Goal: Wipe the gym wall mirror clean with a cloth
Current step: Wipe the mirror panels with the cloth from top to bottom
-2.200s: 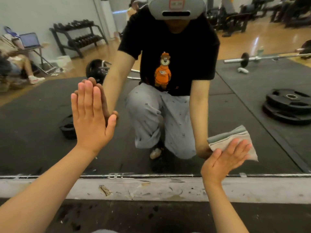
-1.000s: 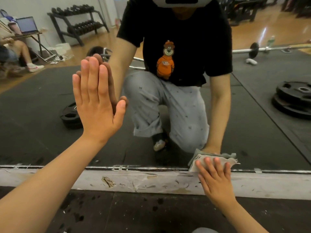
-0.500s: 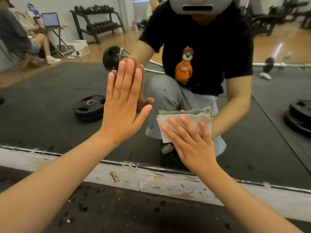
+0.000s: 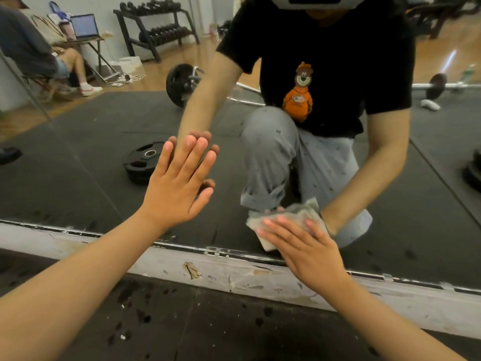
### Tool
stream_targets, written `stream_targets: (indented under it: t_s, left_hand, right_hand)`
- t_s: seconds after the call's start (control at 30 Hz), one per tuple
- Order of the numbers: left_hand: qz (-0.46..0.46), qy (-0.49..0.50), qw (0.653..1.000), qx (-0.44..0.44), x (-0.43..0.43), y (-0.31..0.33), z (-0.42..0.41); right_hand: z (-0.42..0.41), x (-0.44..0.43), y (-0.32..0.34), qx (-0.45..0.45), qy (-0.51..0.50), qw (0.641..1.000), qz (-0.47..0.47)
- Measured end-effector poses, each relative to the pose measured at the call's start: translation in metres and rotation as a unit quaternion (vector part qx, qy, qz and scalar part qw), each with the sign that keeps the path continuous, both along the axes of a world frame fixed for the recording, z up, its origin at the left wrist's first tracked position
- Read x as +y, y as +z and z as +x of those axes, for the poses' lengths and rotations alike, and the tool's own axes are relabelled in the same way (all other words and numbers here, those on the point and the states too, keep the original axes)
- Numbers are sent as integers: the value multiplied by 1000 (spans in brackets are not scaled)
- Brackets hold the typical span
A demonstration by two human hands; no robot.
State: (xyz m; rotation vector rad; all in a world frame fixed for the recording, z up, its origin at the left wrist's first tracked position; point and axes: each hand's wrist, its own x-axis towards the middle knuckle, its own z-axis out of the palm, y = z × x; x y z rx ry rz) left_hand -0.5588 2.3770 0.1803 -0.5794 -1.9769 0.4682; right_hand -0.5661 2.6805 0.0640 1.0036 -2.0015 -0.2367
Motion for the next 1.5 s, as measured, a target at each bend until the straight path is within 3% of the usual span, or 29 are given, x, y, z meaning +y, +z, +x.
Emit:
stream_targets:
  t_s: [0.13, 0.2, 0.27, 0.4, 0.53, 0.63, 0.8, 1.17, 1.5]
  left_hand:
    - [6, -5, 999, -33, -2, 6, 10]
    - [10, -19, 998, -62, -5, 12, 18]
    - [-3, -26, 997, -76, -10, 20, 22]
    - [-12, -20, 996, -89, -10, 24, 25]
    - [8, 4, 996, -86, -1, 21, 31]
    - [7, 12, 997, -76, 18, 19, 37]
    - [-109, -48, 989, -82, 82, 35, 22]
    - [-166, -157, 973, 14, 256, 128, -21]
    - [-130, -114, 984, 51, 292, 142, -31]
  right_hand:
    - [7, -73, 50, -4, 15, 985, -171]
    - [11, -100, 49, -21, 0, 978, -209]
    - [13, -118, 28, -27, -9, 986, -166]
    - [10, -111, -44, -27, -17, 998, 61]
    - [1, -54, -69, -26, 2, 992, 124]
    - [-8, 0, -69, -16, 31, 991, 132]
    - [-14, 91, -61, -40, 38, 989, 138]
    - [-5, 294, -23, -92, -94, 975, 181]
    - [7, 297, -42, -133, -146, 980, 40]
